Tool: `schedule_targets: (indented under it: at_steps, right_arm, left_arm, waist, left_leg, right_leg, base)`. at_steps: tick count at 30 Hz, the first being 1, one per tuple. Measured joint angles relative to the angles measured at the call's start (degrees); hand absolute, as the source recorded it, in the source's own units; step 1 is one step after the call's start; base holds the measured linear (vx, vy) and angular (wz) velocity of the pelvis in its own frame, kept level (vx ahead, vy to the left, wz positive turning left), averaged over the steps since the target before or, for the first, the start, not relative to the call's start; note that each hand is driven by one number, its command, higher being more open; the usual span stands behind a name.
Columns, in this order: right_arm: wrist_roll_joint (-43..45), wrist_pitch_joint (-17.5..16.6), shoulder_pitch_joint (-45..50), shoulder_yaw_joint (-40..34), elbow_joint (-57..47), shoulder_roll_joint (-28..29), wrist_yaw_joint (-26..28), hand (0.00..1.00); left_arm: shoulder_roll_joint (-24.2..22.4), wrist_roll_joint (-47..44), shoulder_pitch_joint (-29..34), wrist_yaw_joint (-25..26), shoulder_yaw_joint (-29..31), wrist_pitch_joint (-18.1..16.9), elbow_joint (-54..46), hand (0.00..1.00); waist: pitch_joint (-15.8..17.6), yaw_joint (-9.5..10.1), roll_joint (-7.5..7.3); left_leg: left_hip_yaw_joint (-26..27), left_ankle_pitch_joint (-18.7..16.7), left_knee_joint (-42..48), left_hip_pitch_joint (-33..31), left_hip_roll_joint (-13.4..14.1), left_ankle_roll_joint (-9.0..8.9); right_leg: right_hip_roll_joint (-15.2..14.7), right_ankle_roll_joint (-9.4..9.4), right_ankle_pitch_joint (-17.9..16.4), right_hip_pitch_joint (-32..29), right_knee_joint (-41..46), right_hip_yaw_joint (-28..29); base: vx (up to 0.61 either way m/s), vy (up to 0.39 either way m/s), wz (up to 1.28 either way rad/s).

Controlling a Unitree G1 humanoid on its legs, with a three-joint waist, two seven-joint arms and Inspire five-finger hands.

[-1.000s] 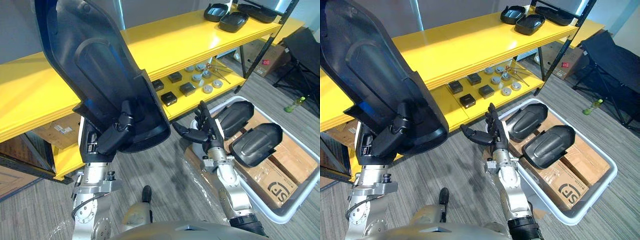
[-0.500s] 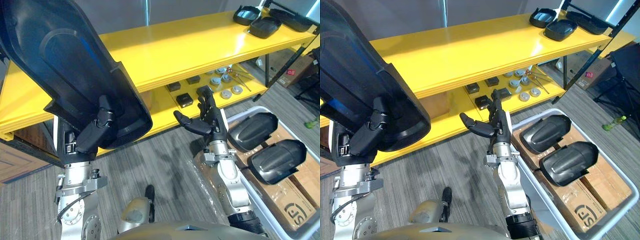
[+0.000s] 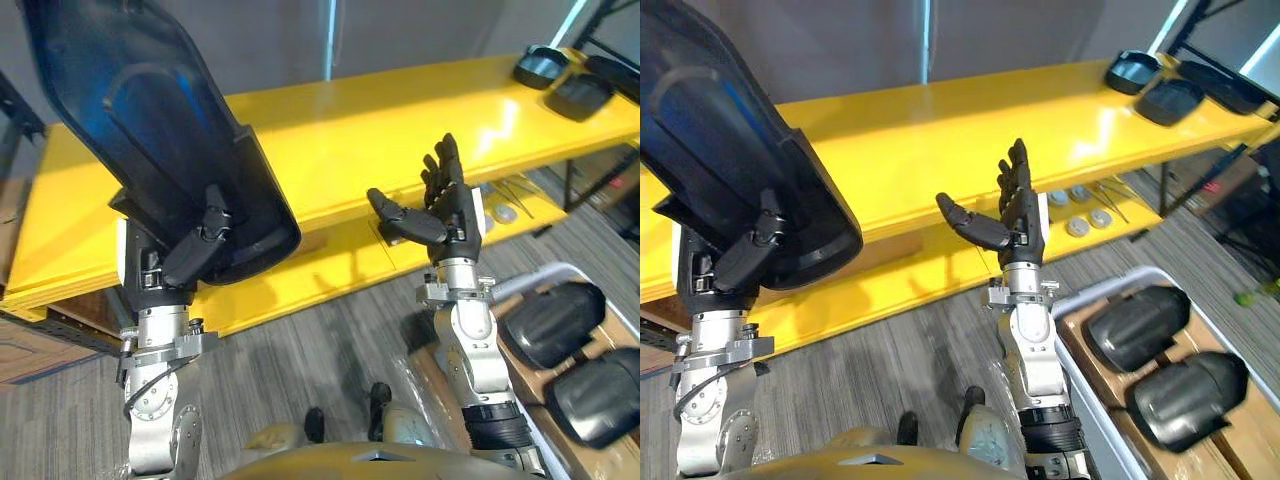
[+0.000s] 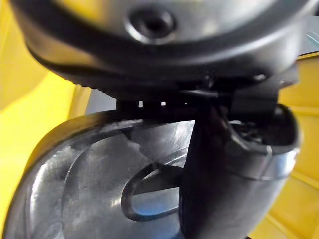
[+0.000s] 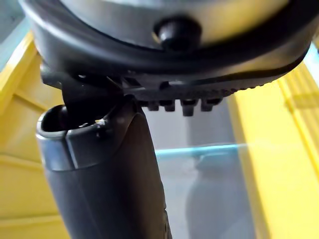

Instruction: Walk over and take three plastic housings, then place them on the shelf

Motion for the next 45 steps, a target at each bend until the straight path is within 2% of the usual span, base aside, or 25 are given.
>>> schedule_targets:
  at_steps: [2,3,4,6,10,11,13,14,15,16,17,18,20,22,23,24,25,27,29,31,34,37,41,42,45]
  right_arm:
    - [-0.02,-0.08,-0.53,-0.09,-0.61,-1.22,0.14,1.0]
    - [-0.04,-0.16,-1.03,-0.12,-0.62,-2.35,0.6,1.0]
    - [-0.04,-0.2,-1.23,-0.18,-0.61,-2.62,0.74,1.0]
    - [-0.07,-0.31,-1.66,-1.06,-0.61,-2.97,0.78,1.0]
    - [0.03,-0.81,-1.49,-5.07,-0.62,-3.29,0.71,1.0]
    - [0.04,-1.03,-1.14,-6.09,-0.63,-3.29,0.7,1.0]
    - [0.04,-1.96,-0.15,-8.35,-0.99,-3.38,0.73,1.0]
    - [0.09,-2.54,0.14,-9.07,-1.35,-3.43,0.78,1.0]
    - [0.21,-3.36,0.35,-9.73,-1.44,-3.42,0.84,1.0]
    - [0.22,-3.77,0.46,-10.2,-1.69,-3.41,0.98,1.0]
    - [0.23,-4.61,0.62,-10.98,-2.53,-3.44,1.42,1.0]
    - [0.37,-5.17,0.72,-11.76,-3.26,-3.44,1.68,1.0]
    - [0.86,-5.82,1.94,-13.03,-5.4,-4.11,1.86,1.0]
    - [0.86,-6.07,3.0,-13.1,-5.72,-5.93,1.81,1.0]
    - [0.87,-6.05,3.92,-13.31,-5.68,-7.65,1.68,1.0]
    - [1.49,-5.46,4.93,-12.83,-5.75,-6.9,1.29,1.0]
    - [2.18,-5.44,5.09,-12.45,-5.79,-6.63,1.32,1.0]
    - [2.91,-4.85,5.88,-12.51,-7.14,-4.71,2.04,1.0]
    - [4.47,-4.73,7.64,-12.57,-8.53,-3.41,2.41,1.0]
    - [5.03,-4.73,9.7,-13.24,-9.93,-1.38,3.27,1.0]
    - [5.19,-4.02,11.85,-13.97,-10.25,0.02,5.15,1.0]
    - [5.18,-3.34,13.52,-14.05,-10.25,0.25,7.2,1.0]
    - [5.36,-3.28,13.93,-13.73,-10.55,0.18,8.84,1.0]
    - [6.51,-3.27,13.95,-13.64,-10.79,0.17,9.35,1.0]
    - [7.07,-3.16,13.96,-13.55,-11.14,0.05,10.14,1.0]
  left_arm:
    - [0.12,-0.87,0.6,-0.05,0.09,-0.01,0.22,0.0]
    - [-0.48,-2.1,1.29,0.2,0.09,0.07,0.44,0.0]
    - [-0.5,-2.55,1.4,0.2,0.12,0.03,0.43,0.0]
    - [-0.43,-3.67,1.28,0.18,-0.02,0.04,0.3,0.0]
    - [-0.42,-3.56,1.17,0.16,-0.67,0.09,0.3,0.0]
    - [-0.4,-3.56,1.19,0.21,-1.09,0.12,0.31,0.0]
    - [-0.45,-3.15,1.16,0.16,-2.15,0.15,0.35,0.0]
    - [-0.55,-2.32,1.08,-0.07,-2.16,0.39,0.53,0.0]
    - [-0.37,-1.3,0.97,-0.44,-2.22,0.44,1.14,0.0]
    - [-0.23,-1.02,0.64,-0.9,-2.3,0.43,1.51,0.0]
    - [-0.26,-0.37,-0.38,-1.96,-2.42,0.41,2.57,0.0]
    - [-0.27,0.11,-1.15,-2.69,-2.72,0.41,3.3,0.0]
    - [-0.28,0.72,-2.93,-3.94,-4.82,0.53,4.83,0.0]
    - [-0.25,0.83,-3.5,-5.2,-6.51,1.41,4.86,0.0]
    - [-0.12,1.16,-4.29,-6.04,-7.97,2.47,4.96,0.0]
    - [1.14,1.16,-5.44,-7.08,-8.39,3.97,5.44,0.0]
    - [1.97,1.16,-5.79,-7.14,-8.47,4.56,5.38,0.0]
    - [4.99,1.93,-8.02,-7.6,-8.41,8.8,5.4,0.0]
    - [6.34,2.16,-8.87,-8.0,-8.6,12.0,6.13,0.0]
    - [6.83,2.93,-10.46,-7.84,-9.47,15.03,7.88,0.0]
    - [6.92,3.14,-16.19,-5.88,-12.54,19.89,11.75,0.0]
    - [6.82,3.42,-22.3,-3.35,-15.79,22.31,15.63,0.0]
    - [6.87,4.68,-30.22,3.48,-16.09,22.84,23.26,0.0]
    - [6.86,4.67,-32.69,5.69,-15.16,22.84,25.82,0.0]
    - [7.09,4.61,-37.03,11.07,-11.46,22.91,29.98,0.0]
  waist:
    - [-0.83,0.92,-1.05]
    - [-1.16,1.95,0.58]
    - [-1.37,1.95,0.92]
    - [-1.82,1.85,1.54]
    - [-2.13,1.03,2.1]
    - [-2.11,0.85,2.14]
    - [-1.52,0.49,3.22]
    - [-0.81,0.21,4.14]
    - [-0.79,0.39,4.83]
    - [-0.81,0.32,5.05]
    - [-0.62,0.07,4.76]
    - [-0.61,-0.23,4.85]
    - [-0.81,-1.7,5.18]
    - [-1.71,-1.92,6.8]
    - [-2.41,-2.12,8.77]
    - [-2.33,-2.34,7.11]
    - [-2.39,-2.46,6.28]
    - [-2.06,-3.27,3.12]
    - [-2.14,-4.38,1.92]
    - [-2.3,-5.14,1.65]
    - [-2.32,-7.91,1.63]
    - [-2.37,-9.89,1.71]
    - [-2.41,-11.82,1.68]
    - [-2.41,-12.61,1.68]
    - [-2.42,-13.07,1.72]
  left_leg:
    - [-0.71,-2.84,2.51,-0.07,-0.91,-0.01]
    - [-0.86,-4.82,4.84,-0.66,0.54,-0.68]
    - [-1.17,-5.69,5.72,-0.9,1.04,-0.78]
    - [-1.84,-7.69,7.6,-1.36,2.96,-2.11]
    - [-2.44,-9.04,10.75,-1.58,4.71,-3.93]
    - [-2.43,-9.51,13.72,-2.63,4.76,-4.74]
    - [-0.27,-10.47,26.58,-7.56,5.41,-6.65]
    - [2.72,-9.24,35.8,-11.24,6.63,-9.06]
    - [6.06,-10.27,40.11,-13.4,9.02,-7.95]
    - [7.1,-11.34,39.44,-13.81,10.45,-7.58]
    - [8.41,-12.33,35.56,-14.51,13.07,-7.9]
    - [9.0,-12.35,31.11,-14.85,14.46,-8.25]
    - [9.29,-8.61,20.52,-14.74,16.67,-9.94]
    - [8.73,-1.84,13.56,-13.45,18.42,-10.59]
    - [7.94,3.83,10.19,-11.64,19.53,-13.18]
    - [9.27,4.26,8.76,-9.36,17.19,-12.23]
    - [10.02,3.88,6.99,-8.33,16.16,-11.86]
    - [13.45,4.68,3.18,-6.39,13.21,-10.38]
    - [15.2,4.3,2.27,-5.0,12.13,-9.8]
    - [16.66,3.52,2.25,-3.98,11.64,-9.79]
    - [18.62,3.28,1.62,-3.32,12.08,-10.11]
    - [20.93,3.74,-0.38,-2.0,13.34,-10.71]
    - [23.84,5.33,-4.5,1.05,13.96,-11.35]
    - [24.09,5.68,-5.73,1.45,14.11,-11.53]
    - [25.39,8.01,-8.36,1.72,15.01,-12.07]
  right_leg:
    - [0.59,-1.71,3.86,1.71,-2.53,-0.93]
    - [1.95,-1.96,4.19,3.16,-4.4,-1.34]
    - [2.52,-2.1,4.09,3.83,-5.33,-1.76]
    - [4.62,-2.83,3.68,5.37,-7.45,-2.75]
    - [6.57,-4.26,2.61,7.74,-9.34,-3.46]
    - [6.74,-4.47,2.26,8.48,-9.8,-3.64]
    - [7.25,-4.82,1.44,10.66,-10.5,-4.04]
    - [7.08,-5.58,0.6,12.79,-11.27,-4.06]
    - [6.81,-5.76,0.31,14.1,-11.29,-3.98]
    - [6.57,-5.67,0.1,14.65,-11.29,-4.02]
    - [5.56,-5.3,-0.35,15.18,-11.31,-4.09]
    - [4.46,-4.85,-0.62,15.78,-11.52,-4.24]
    - [1.68,-2.82,-1.38,17.09,-11.54,-5.16]
    - [1.09,-0.54,-1.95,17.18,-10.48,-4.72]
    - [1.39,1.59,-3.01,17.11,-9.32,-4.02]
    - [-1.25,1.61,-3.69,17.08,-8.12,-2.52]
    - [-2.25,1.95,-3.93,16.67,-7.94,-1.57]
    - [-5.28,3.16,-3.2,15.44,-8.16,0.88]
    - [-6.38,3.57,-2.91,15.29,-8.11,2.11]
    - [-6.65,4.1,-2.55,15.28,-8.11,3.14]
    - [-6.3,4.61,-2.06,14.48,-8.32,4.56]
    - [-4.77,3.62,-0.84,13.7,-9.26,6.37]
    - [-3.42,3.61,-0.57,13.26,-9.29,8.13]
    - [-3.03,3.6,-0.58,12.9,-9.31,8.27]
    - [-1.47,3.32,-0.35,10.93,-9.24,9.46]
  base:
    - [0.24,-0.121,0.41]
    - [0.24,-0.128,0.09]
    - [0.24,-0.114,0.01]
    - [0.22,-0.118,0.06]
    - [0.19,-0.09,0.04]
    - [0.1,-0.041,0.09]
    - [0.12,-0.023,0.08]
    - [0.12,0.037,-0.09]
    - [0.1,0.052,-0.08]
    - [0.08,0.045,-0.08]
    - [0.09,0.068,0.07]
    - [0.12,0.136,0.24]
    - [0.13,0.219,0.27]
    - [0.12,0.252,-0.04]
    - [0.16,0.348,-0.23]
    - [0.14,0.324,-0.33]
    - [0.12,0.3,-0.39]
    - [0.08,0.203,-0.43]
    - [0.07,0.129,-0.41]
    - [0.07,0.079,-0.44]
    - [0.03,0.004,-0.33]
    - [0.0,-0.03,-0.41]
    - [-0.03,-0.043,-0.41]
    - [-0.04,-0.036,-0.14]
    - [-0.04,-0.064,-0.21]
